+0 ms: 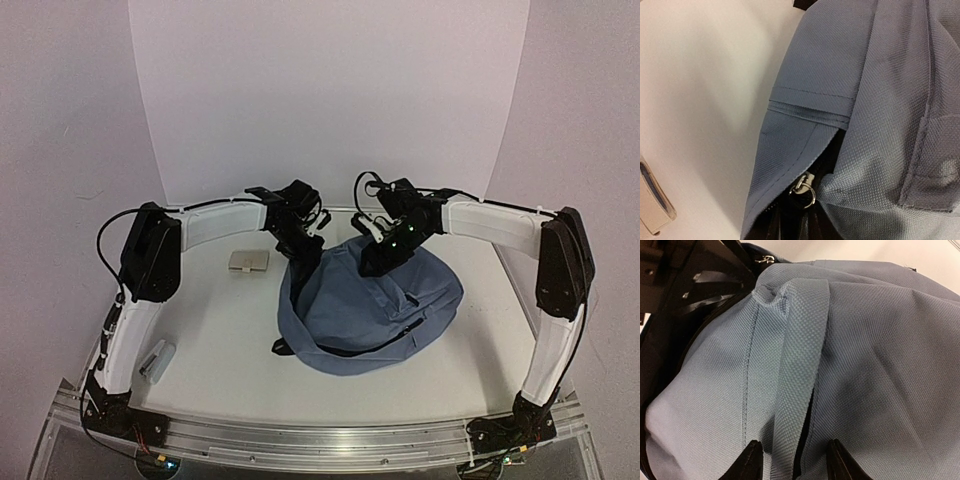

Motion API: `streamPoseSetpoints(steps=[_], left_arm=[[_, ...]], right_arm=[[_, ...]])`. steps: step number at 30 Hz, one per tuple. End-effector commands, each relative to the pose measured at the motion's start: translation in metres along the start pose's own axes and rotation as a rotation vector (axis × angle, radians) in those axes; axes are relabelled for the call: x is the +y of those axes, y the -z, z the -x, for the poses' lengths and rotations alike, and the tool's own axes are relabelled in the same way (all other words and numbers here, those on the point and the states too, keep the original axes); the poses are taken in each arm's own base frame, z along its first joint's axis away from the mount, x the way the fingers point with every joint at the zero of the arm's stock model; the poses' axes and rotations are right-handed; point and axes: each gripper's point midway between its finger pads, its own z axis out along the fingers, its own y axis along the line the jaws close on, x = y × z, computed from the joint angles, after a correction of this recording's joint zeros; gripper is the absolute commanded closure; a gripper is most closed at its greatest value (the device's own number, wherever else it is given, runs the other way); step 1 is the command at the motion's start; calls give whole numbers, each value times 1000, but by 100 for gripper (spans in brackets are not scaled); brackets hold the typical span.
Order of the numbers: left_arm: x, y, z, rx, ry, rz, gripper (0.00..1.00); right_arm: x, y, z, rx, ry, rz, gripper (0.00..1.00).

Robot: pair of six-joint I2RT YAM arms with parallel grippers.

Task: Pack the student bag
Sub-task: Zip the student bag at the center of the board.

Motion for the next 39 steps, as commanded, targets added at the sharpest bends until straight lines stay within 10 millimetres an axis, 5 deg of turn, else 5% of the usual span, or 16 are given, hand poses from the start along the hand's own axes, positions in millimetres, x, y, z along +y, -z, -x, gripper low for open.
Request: streamPoseSetpoints(steps=[1, 5, 12, 22, 39], left_arm=[[9, 16, 14, -29, -12, 71, 91], [6, 43, 4, -26, -12, 85, 100], [1, 76, -28, 26, -10, 88, 100], [0, 79, -42, 41, 0, 69, 100], [-10, 95, -29, 4, 125, -209, 97]], right_arm=[[-14, -17, -12, 55, -23, -36, 56], [-19, -18, -13, 60, -28, -54, 56], [-27, -22, -15, 71, -49, -80, 56], [-29, -23, -17, 74, -55, -87, 57], [-27, -16, -16, 64, -47, -84, 56]])
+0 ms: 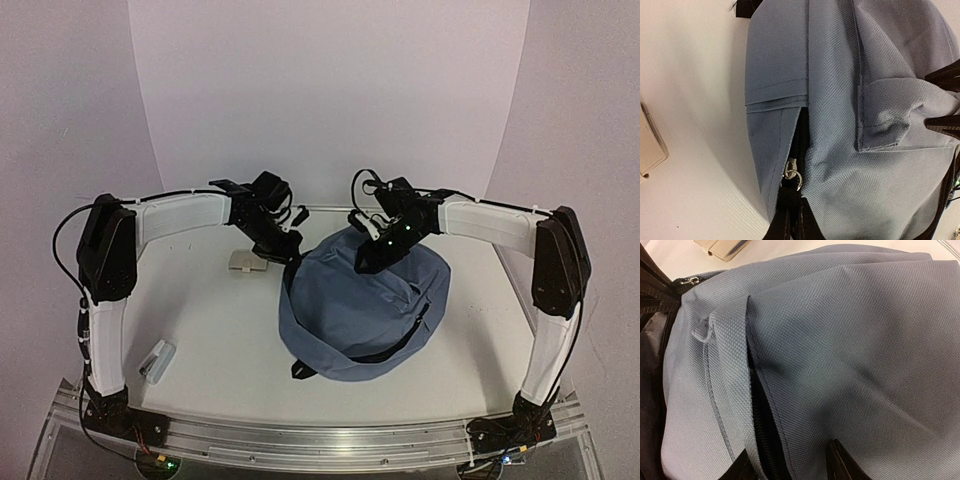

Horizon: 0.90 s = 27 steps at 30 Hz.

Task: Pack the student bag
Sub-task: Zip the student bag at the center of the board.

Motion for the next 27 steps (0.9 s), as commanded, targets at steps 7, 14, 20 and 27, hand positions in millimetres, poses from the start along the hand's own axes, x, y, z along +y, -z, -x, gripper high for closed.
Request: streamPoseSetpoints(steps=[7, 14, 20, 27], left_arm=[[-7, 26, 4, -20, 54, -137, 96], [-7, 26, 6, -24, 67, -168, 93], [-5, 22, 5, -18, 72, -170, 90], [0, 18, 6, -20, 83, -152, 92]], right_arm=[[-25, -8, -29, 101, -47, -85, 56], [-25, -7, -29, 99, -48, -85, 56], [-25, -7, -29, 99, -48, -82, 56], [-25, -7, -29, 98, -48, -81, 56]])
